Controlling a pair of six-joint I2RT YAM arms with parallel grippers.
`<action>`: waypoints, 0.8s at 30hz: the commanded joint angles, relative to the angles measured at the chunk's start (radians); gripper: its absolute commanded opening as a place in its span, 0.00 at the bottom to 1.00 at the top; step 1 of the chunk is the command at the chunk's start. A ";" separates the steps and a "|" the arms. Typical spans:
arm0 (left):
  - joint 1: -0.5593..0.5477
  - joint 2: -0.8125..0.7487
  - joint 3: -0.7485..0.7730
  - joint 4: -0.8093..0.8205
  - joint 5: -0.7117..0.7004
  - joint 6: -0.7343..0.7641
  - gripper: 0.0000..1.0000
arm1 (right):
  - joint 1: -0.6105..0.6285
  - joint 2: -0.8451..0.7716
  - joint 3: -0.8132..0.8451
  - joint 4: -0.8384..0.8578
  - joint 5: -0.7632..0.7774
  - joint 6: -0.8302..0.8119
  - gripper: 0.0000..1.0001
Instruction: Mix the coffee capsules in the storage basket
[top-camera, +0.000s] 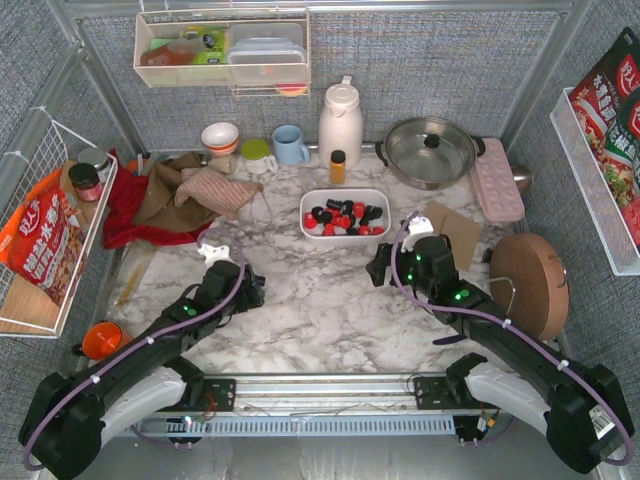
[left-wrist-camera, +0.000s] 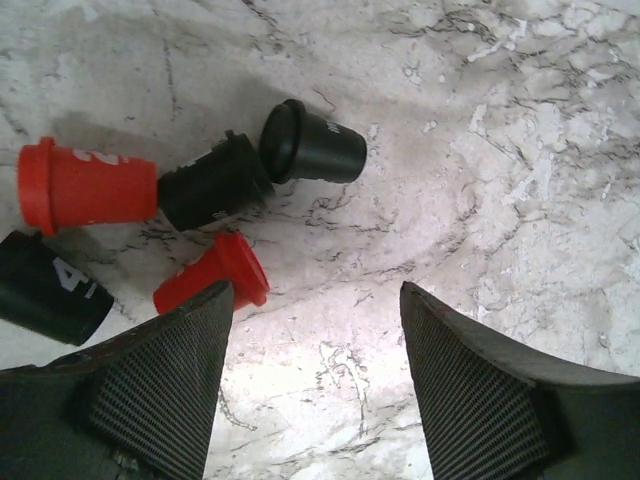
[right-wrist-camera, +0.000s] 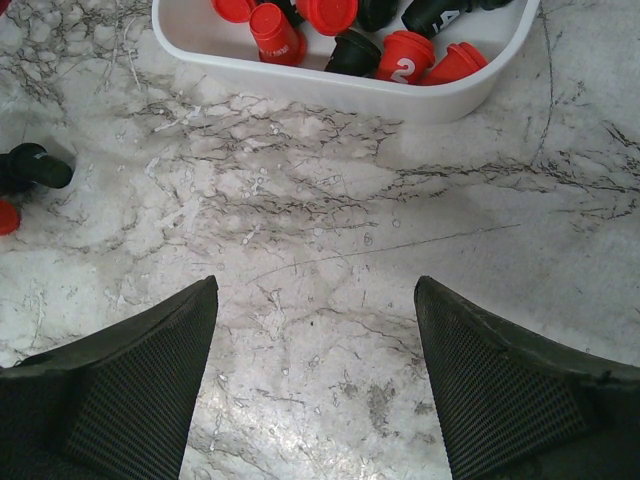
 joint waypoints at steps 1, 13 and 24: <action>0.000 -0.004 0.042 -0.148 -0.090 -0.046 0.73 | 0.000 0.003 -0.002 0.043 0.003 0.000 0.84; 0.002 -0.107 0.213 -0.163 -0.141 0.332 0.72 | 0.000 0.023 0.001 0.056 -0.006 0.005 0.84; 0.016 -0.167 0.219 -0.322 0.242 1.156 0.81 | 0.000 0.021 -0.010 0.062 0.009 0.003 0.84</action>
